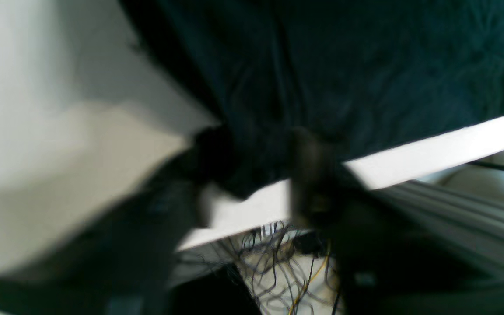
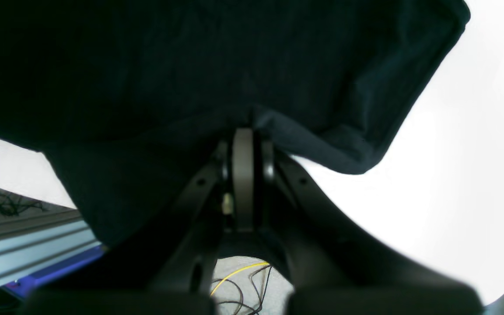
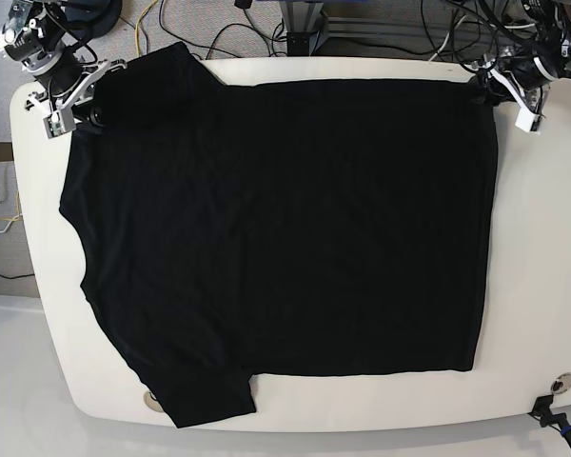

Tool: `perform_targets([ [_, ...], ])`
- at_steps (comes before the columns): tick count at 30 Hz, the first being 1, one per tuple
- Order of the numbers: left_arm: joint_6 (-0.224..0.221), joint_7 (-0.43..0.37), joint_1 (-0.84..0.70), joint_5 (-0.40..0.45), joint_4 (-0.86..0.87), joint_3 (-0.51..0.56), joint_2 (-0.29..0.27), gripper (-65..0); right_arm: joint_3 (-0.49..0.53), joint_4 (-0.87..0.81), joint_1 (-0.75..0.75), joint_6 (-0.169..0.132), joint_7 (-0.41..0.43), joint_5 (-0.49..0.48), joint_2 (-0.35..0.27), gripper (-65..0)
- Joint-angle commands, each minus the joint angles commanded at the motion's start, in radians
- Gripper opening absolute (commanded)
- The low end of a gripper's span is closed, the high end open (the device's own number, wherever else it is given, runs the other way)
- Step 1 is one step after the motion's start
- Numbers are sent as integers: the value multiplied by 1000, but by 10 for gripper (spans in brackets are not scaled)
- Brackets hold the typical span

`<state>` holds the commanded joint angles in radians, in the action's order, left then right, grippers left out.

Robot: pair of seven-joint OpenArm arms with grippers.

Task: Fold the T-shirt properly
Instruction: 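Hold both shirt edges and spread them apart to flatten the shirt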

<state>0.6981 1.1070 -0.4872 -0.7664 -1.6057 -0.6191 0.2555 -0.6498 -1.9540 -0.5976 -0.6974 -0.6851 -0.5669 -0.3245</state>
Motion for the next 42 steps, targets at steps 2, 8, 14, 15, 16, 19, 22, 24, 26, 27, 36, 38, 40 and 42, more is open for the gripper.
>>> perform_targets([
  [2,0,0,0,0,0,0,0,-650,0,0,0,0,0,0,0,-636],
  [8,0,0,2,-3,-8,-5,0,-650,0,0,15,0,2,0,37,-637],
  [14,0,0,2,-6,-8,-6,2,-650,2,0,17,0,0,0,43,-650],
  [15,0,0,2,-6,-8,-6,3,-650,2,0,17,0,0,0,43,-650],
  [16,0,0,2,-6,-8,-6,3,-650,2,0,15,0,0,0,43,-650],
  [19,0,0,0,-6,-12,-6,3,-650,2,0,14,0,0,0,43,-650],
  [22,0,3,-8,-6,-75,-8,5,-650,-2,0,11,-1,-2,0,75,-650],
  [24,0,3,-26,-6,-117,-8,5,-650,-2,-2,-15,-1,-2,0,86,-650],
  [26,0,3,-48,-6,-163,-12,17,-650,-2,-17,-41,-1,-2,0,103,-650],
  [27,0,3,-61,-6,-189,-21,23,-650,-2,-21,-58,-1,-2,-2,120,-650],
  [36,0,5,-38,-8,-236,-64,25,-650,-61,-35,-94,0,-3,-141,164,-650],
  [38,0,5,-3,-8,-236,-64,25,-650,-87,-34,-64,2,-21,-187,161,-650],
  [40,0,5,38,-8,-236,-64,23,-650,-121,-34,-8,2,-81,-203,143,-650],
  [42,0,8,78,-8,-235,-63,21,-650,-147,-31,51,0,-144,-201,141,-650],
])
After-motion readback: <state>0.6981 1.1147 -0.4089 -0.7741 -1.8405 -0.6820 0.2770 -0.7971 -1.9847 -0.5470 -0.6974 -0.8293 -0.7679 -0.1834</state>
